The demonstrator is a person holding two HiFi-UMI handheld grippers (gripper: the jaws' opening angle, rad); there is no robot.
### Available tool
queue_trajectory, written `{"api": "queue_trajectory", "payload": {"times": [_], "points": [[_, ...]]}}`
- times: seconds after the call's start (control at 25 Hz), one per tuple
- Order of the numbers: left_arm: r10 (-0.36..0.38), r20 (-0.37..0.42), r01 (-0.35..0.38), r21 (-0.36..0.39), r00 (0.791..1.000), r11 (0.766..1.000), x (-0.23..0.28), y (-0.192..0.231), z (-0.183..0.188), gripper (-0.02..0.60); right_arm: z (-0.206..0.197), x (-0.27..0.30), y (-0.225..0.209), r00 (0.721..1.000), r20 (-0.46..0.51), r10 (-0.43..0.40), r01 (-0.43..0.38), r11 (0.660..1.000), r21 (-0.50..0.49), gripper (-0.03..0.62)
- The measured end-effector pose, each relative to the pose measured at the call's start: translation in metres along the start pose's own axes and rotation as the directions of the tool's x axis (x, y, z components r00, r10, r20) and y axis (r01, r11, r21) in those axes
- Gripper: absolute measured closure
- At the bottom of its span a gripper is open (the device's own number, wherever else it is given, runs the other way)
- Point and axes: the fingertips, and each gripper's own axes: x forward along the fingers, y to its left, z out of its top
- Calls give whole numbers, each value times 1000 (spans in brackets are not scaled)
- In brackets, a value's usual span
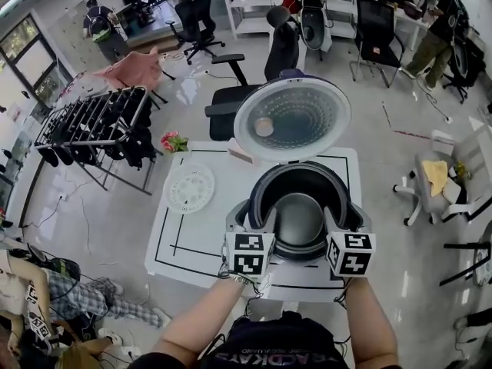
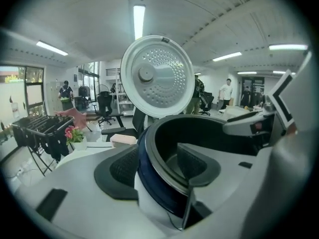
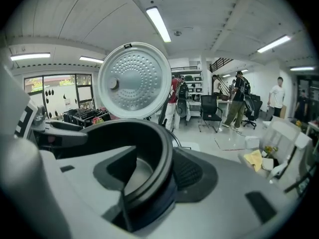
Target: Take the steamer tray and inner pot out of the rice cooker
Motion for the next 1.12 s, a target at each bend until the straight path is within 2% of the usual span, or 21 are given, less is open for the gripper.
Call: {"api": "queue_trajectory", "payload": {"times": [0.12, 0.24, 0.44, 0.8, 1.0, 1.12], "points": [[51, -5, -51, 34, 999, 998, 7, 2, -7, 402, -1, 2, 0, 999, -6, -34, 33, 997, -70, 372], [79, 7, -80, 19, 997, 997, 2, 1, 0, 411, -2, 1, 2, 998, 10, -58, 59, 990, -124, 384], [111, 9, -111, 23, 994, 994, 2, 1, -1, 417, -1, -1, 0, 998, 21, -51, 53, 994, -92, 399], [102, 44, -101, -22, 994, 995, -5, -1, 3, 420, 2, -4, -7, 1000, 24, 0, -2, 996, 90, 416], [75, 72, -68, -86, 995, 994, -11, -4, 11, 431, 9, -11, -11, 997, 67, 28, -42, 976, 216, 421], [66, 102, -54, -117, 993, 992, -13, 0, 14, 430, 14, -16, -8, 994, 108, 25, -50, 971, 235, 425]]}}
